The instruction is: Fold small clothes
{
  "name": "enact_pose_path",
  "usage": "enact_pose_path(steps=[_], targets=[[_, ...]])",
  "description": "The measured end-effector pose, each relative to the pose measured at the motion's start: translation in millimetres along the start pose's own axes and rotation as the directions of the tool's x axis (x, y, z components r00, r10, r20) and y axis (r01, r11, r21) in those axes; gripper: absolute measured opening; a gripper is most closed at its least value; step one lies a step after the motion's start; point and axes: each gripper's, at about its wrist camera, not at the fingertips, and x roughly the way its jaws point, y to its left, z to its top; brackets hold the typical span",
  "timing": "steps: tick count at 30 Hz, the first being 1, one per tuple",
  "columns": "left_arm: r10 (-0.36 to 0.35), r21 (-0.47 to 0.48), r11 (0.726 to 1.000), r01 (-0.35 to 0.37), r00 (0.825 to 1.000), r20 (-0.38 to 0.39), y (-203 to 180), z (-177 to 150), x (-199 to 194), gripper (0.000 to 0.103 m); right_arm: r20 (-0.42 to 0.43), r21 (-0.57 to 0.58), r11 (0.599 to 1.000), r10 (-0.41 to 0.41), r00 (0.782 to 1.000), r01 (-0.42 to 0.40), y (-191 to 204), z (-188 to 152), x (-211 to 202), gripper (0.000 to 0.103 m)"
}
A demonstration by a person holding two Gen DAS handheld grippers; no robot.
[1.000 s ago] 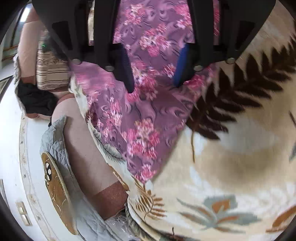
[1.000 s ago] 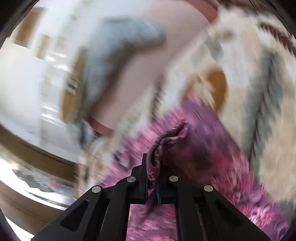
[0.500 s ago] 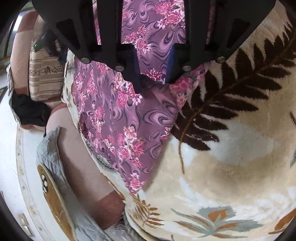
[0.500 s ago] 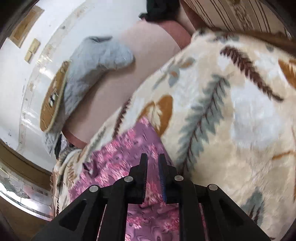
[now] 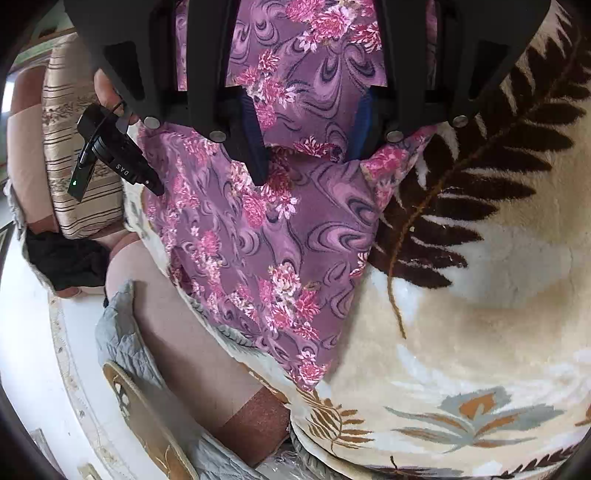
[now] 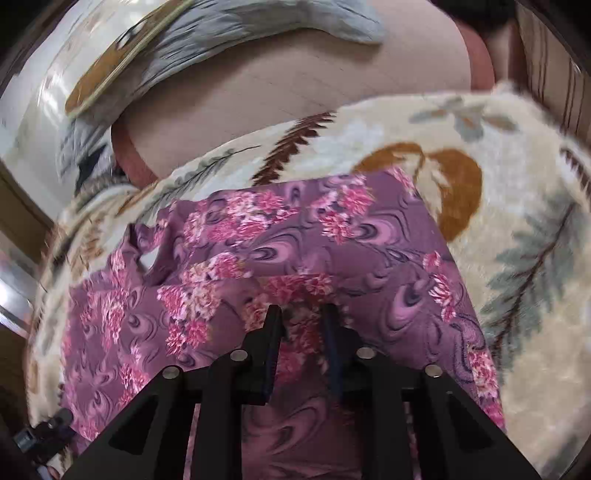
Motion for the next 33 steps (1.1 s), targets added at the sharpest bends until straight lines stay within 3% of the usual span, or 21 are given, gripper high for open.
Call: enact_pose_path(steps=[3,5,11,16,27,33], targets=[[0.003,-0.002,1.0,-0.003,1.0,-0.014,0,0,0,0.04,-0.015,-0.057,0.996,0.069,0.997,-0.07,14,-14,-25,0.027],[0.028,-0.005,1.0,-0.028,0.999,-0.031,-3,-2,-1,0.04,-0.05,-0.068,0.992,0.107,0.993,-0.11,14,-30,-34,0.033],[0.099,0.033,0.995,-0.095,0.989,-0.107,-10,-27,-25,0.041,-0.207,-0.066,0.991,0.103,0.973,-0.119,-14,-87,-56,0.038],[0.187,0.098,0.98,-0.175,0.974,-0.126,-2,-55,-67,0.047,-0.26,-0.073,0.986,0.129,0.957,-0.153,-36,-119,-86,0.038],[0.254,0.175,0.96,-0.217,0.939,-0.231,31,-124,-125,0.05,-0.282,-0.072,0.98,0.156,0.947,-0.183,-71,-175,-144,0.038],[0.235,0.2,0.963,-0.18,0.924,-0.302,38,-170,-130,0.051,-0.248,-0.051,0.993,0.094,0.964,-0.11,-107,-191,-176,0.039]])
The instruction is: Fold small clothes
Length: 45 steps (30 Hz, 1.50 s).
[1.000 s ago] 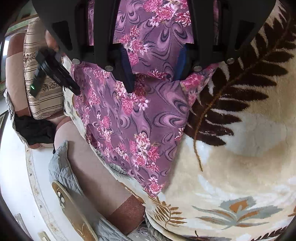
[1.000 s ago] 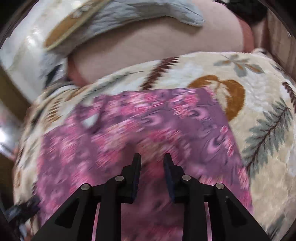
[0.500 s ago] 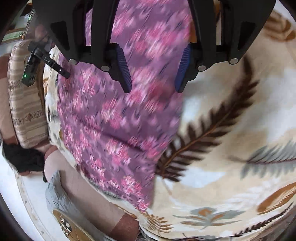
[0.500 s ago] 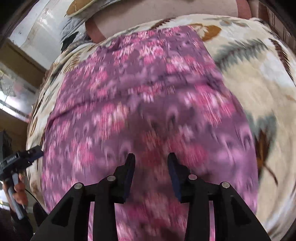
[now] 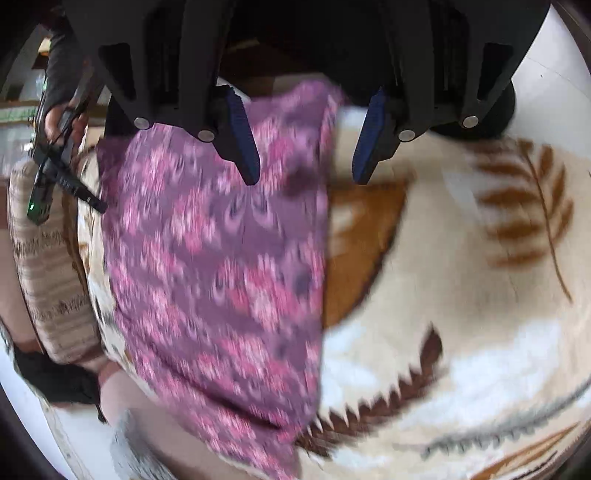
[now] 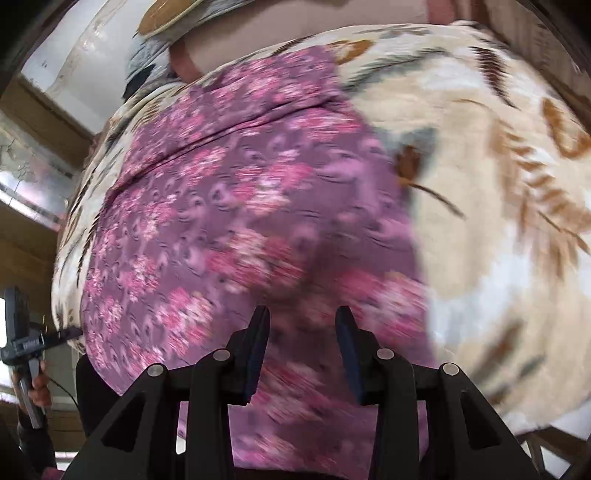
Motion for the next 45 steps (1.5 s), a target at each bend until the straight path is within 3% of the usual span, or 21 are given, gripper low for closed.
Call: enact_pose_path(steps=[6,13,18,19,20,21,22,24,26,30,34,39,45], targets=[[-0.006,0.007,1.0,0.006,0.997,-0.079,-1,-31,18,0.051,0.038,0.117,0.991,-0.073,0.997,0.068,-57,-27,-31,0.045],[-0.064,-0.049,0.997,0.059,0.991,-0.118,6,-37,31,0.057,-0.048,0.113,0.986,0.128,0.991,-0.122,-63,-59,-19,0.046],[-0.052,-0.009,0.999,0.051,0.993,-0.105,2,-41,33,0.055,-0.11,0.003,0.992,0.122,0.986,-0.123,-43,-63,-9,0.047],[-0.045,-0.001,0.999,0.045,0.993,-0.106,1,-42,34,0.046,-0.12,-0.012,0.993,0.119,0.986,-0.121,-40,-63,-7,0.045],[-0.036,0.008,0.999,0.037,0.993,-0.11,1,-43,34,0.031,-0.136,-0.029,0.992,0.115,0.984,-0.12,-37,-62,-5,0.044],[-0.032,0.017,0.999,0.034,0.993,-0.118,2,-44,35,0.021,-0.152,-0.048,0.991,0.113,0.982,-0.121,-33,-63,-3,0.036],[-0.045,0.024,0.999,0.049,0.99,-0.132,3,-46,36,0.003,-0.159,-0.07,0.991,0.106,0.982,-0.118,-30,-64,-1,0.019],[-0.083,0.03,0.996,0.087,0.988,-0.127,3,-49,30,0.004,-0.17,-0.136,0.986,0.077,0.982,-0.1,-20,-66,0,0.007],[-0.113,0.076,0.99,0.121,0.988,-0.105,-6,-51,18,0.004,-0.156,-0.156,0.981,0.092,0.983,-0.117,-15,-66,-4,0.007],[-0.215,0.106,0.97,0.219,0.975,-0.05,-15,-46,-9,0.004,-0.099,-0.141,0.967,0.2,0.975,-0.213,-9,-61,-24,0.006],[-0.341,0.063,0.939,0.339,0.94,0.02,-16,-27,-28,0.004,-0.005,-0.09,0.943,0.321,0.947,-0.32,-8,-48,-42,0.006],[-0.412,0.012,0.911,0.413,0.906,0.095,-15,-2,-38,0.004,0.101,-0.025,0.912,0.41,0.906,-0.41,-12,-29,-57,0.006],[-0.424,-0.037,0.901,0.433,0.894,0.146,-14,27,-40,0.004,0.192,0.037,0.882,0.455,0.87,-0.469,-18,0,-62,0.006]])
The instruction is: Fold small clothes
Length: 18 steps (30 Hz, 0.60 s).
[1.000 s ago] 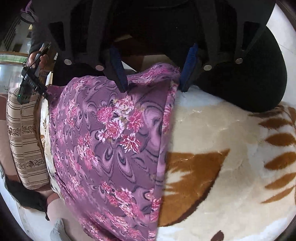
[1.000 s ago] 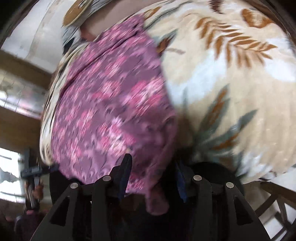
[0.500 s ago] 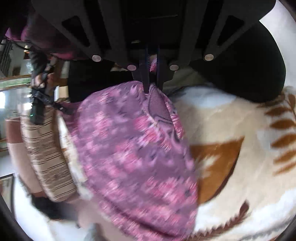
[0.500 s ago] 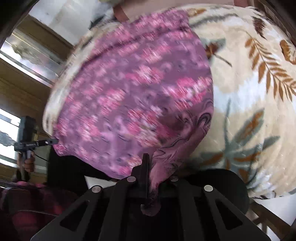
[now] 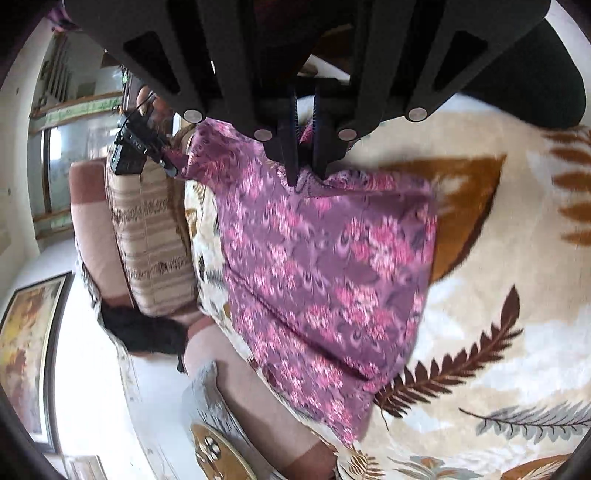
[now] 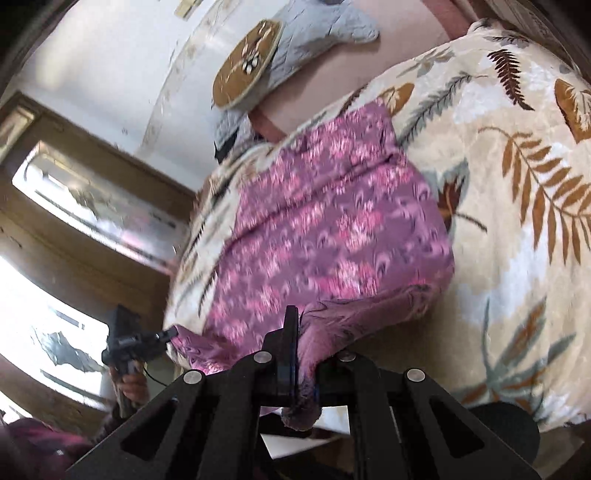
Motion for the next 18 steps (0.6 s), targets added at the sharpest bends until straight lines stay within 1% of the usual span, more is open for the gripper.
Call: enact_pose_path(steps=[4,8,12,18], targets=[[-0.008,-0.014,1.0,0.009,0.999,0.036,1,21,-4,0.004,0.045,0.033,0.999,0.022,0.999,-0.023,-7,20,3,0.006],[-0.031,-0.024,0.999,0.033,0.997,0.073,-1,44,-4,0.004,0.083,0.072,0.996,0.047,0.995,-0.053,-12,44,15,0.006],[-0.049,-0.024,0.998,0.052,0.993,0.111,-7,70,0,0.004,0.117,0.104,0.992,0.056,0.992,-0.069,-18,74,32,0.006],[-0.066,-0.06,0.995,0.076,0.984,0.164,-4,119,11,0.004,0.156,0.18,0.981,0.051,0.986,-0.079,-31,123,69,0.006]])
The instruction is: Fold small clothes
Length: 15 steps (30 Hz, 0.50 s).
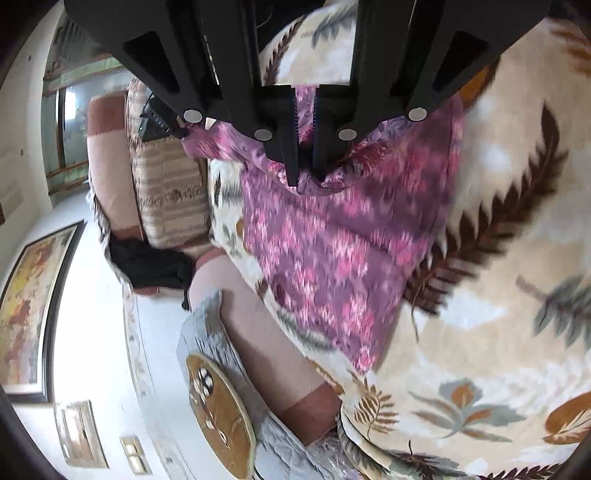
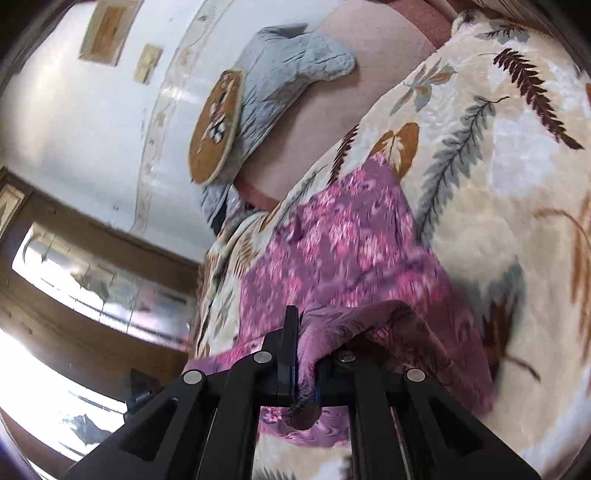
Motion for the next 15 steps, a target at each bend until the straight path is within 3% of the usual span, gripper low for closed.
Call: enact_pose_path(steps=[10,15], targets=[[0.027,-0.062,0.998,-0.025,0.999,0.018,15,76,53,0.004,0.008,0.073,0.996,-0.046,0.999,0.045,-19,52,69,0.006],[0.034,-0.083,0.996,-0.03,0.998,0.043,20,111,72,0.004,0.075,0.148,0.989,-0.033,0.997,0.021,-34,83,88,0.006]])
